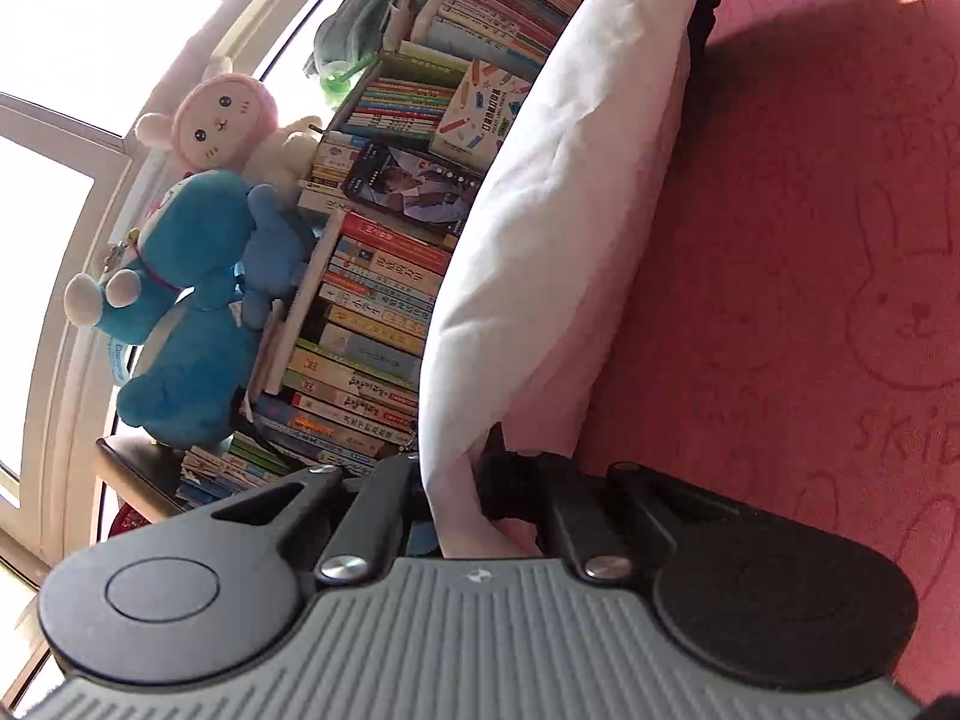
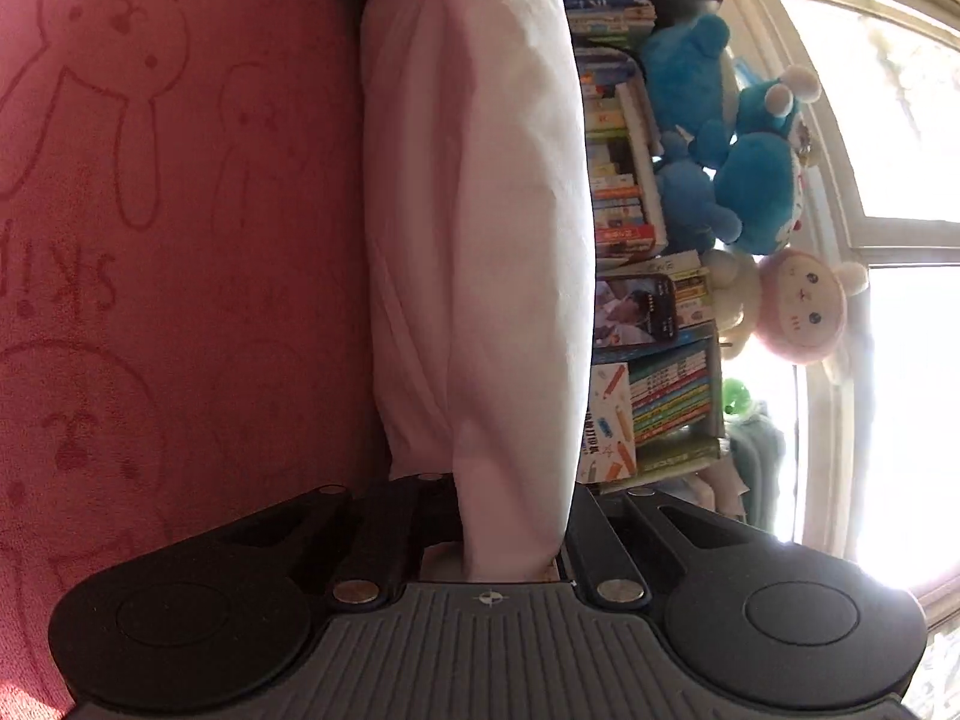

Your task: Fold clothes

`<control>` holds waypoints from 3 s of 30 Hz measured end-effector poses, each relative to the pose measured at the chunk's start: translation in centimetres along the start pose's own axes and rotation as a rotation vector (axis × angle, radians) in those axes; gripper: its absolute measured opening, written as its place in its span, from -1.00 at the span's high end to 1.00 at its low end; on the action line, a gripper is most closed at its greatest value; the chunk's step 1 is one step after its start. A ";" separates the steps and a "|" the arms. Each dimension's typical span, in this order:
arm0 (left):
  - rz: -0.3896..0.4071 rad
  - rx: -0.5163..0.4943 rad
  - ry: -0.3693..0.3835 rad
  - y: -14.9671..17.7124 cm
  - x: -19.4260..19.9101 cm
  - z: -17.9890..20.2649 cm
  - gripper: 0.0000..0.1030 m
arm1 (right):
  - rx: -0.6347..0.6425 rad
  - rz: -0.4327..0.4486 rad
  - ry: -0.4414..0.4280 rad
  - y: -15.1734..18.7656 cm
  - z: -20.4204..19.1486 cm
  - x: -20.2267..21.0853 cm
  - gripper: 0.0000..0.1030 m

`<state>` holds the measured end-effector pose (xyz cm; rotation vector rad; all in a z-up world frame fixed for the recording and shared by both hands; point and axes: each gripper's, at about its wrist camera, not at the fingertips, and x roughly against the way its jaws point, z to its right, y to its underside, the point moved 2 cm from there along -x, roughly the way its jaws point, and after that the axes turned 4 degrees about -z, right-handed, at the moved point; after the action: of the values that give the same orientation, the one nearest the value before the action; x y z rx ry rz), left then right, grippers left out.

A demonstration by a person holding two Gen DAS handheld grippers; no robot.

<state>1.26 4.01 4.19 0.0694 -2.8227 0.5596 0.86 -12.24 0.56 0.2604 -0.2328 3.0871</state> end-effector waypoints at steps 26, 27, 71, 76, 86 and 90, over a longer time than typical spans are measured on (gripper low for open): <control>-0.178 -0.062 0.231 9.2 17.1 12.1 0.66 | 0.083 -0.042 -0.170 9.8 -9.5 19.4 0.82; -0.192 -0.062 0.229 9.4 17.3 12.0 0.65 | 0.076 -0.041 -0.163 9.9 -9.5 19.4 0.82; 0.263 -0.028 0.385 -3.6 14.5 13.7 0.32 | -0.176 0.291 -0.315 -4.5 -8.2 17.7 0.62; 0.288 -0.129 0.293 -3.5 14.6 14.9 -0.01 | -0.169 0.281 -0.349 -4.2 -9.0 17.4 0.74; 0.117 -0.139 0.458 -2.4 12.6 13.6 -0.01 | -0.141 0.272 -0.353 -3.0 -8.6 16.6 0.78; 0.182 -0.185 0.443 -3.6 12.8 15.2 0.17 | -0.140 0.265 -0.346 -3.5 -8.8 16.3 0.79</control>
<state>-14.50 -5.04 -4.63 -0.3107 -2.4423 0.3001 -16.45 -7.09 -4.76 0.8215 -0.5312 3.2384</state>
